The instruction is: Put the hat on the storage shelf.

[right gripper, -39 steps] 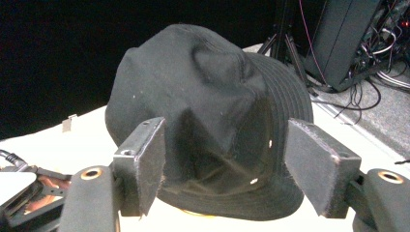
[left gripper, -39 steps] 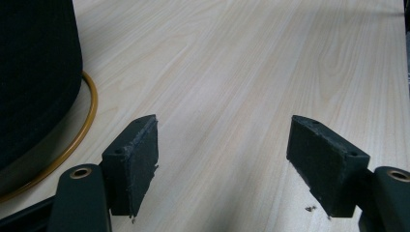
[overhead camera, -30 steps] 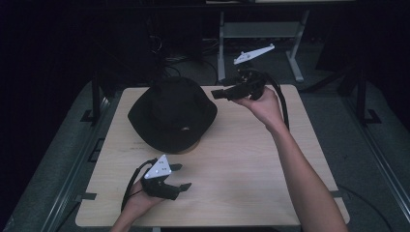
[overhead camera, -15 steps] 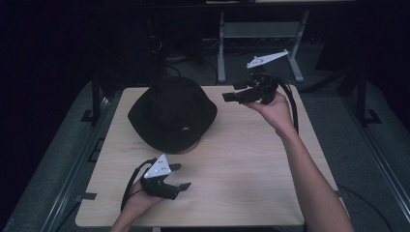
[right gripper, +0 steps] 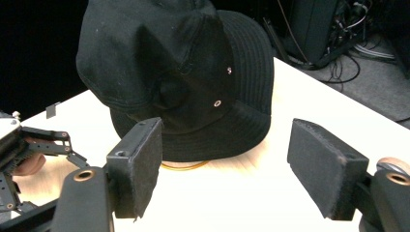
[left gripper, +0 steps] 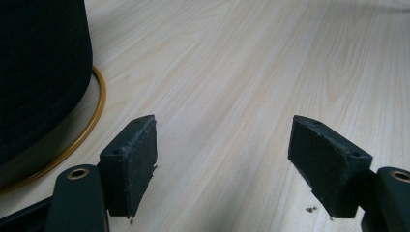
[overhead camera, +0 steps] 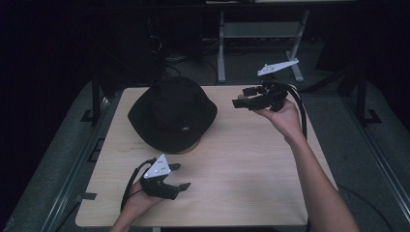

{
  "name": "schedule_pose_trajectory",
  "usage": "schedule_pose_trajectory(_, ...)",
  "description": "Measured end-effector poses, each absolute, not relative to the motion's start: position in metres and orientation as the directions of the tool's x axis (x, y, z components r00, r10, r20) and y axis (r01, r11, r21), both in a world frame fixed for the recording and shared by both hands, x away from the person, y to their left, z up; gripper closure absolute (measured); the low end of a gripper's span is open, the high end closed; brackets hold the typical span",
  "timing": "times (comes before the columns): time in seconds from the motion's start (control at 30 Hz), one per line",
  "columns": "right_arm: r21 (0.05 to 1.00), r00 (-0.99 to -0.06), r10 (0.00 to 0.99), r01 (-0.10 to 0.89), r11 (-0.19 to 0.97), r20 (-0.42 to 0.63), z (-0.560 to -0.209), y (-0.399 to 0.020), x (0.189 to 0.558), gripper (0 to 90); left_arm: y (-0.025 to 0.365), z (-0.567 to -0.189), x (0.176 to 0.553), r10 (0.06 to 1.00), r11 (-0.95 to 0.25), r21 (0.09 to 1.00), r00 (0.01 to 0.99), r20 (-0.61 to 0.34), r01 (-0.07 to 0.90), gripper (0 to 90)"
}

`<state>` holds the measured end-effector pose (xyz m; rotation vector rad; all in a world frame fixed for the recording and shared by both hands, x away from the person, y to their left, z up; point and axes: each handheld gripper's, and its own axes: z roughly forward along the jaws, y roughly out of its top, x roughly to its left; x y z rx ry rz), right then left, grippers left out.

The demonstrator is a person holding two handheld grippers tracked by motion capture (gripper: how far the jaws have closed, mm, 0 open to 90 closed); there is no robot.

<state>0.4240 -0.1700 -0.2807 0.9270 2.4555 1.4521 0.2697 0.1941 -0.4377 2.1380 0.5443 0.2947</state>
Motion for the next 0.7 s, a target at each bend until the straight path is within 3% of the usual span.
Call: schedule_pose_trajectory(0.7,0.826,-0.779,0.594,0.461,0.325,0.201,-0.301,-0.198,0.409,26.3,0.194,-0.438,0.270,0.495,-0.509,0.811,0.869,0.002,0.288,21.9)
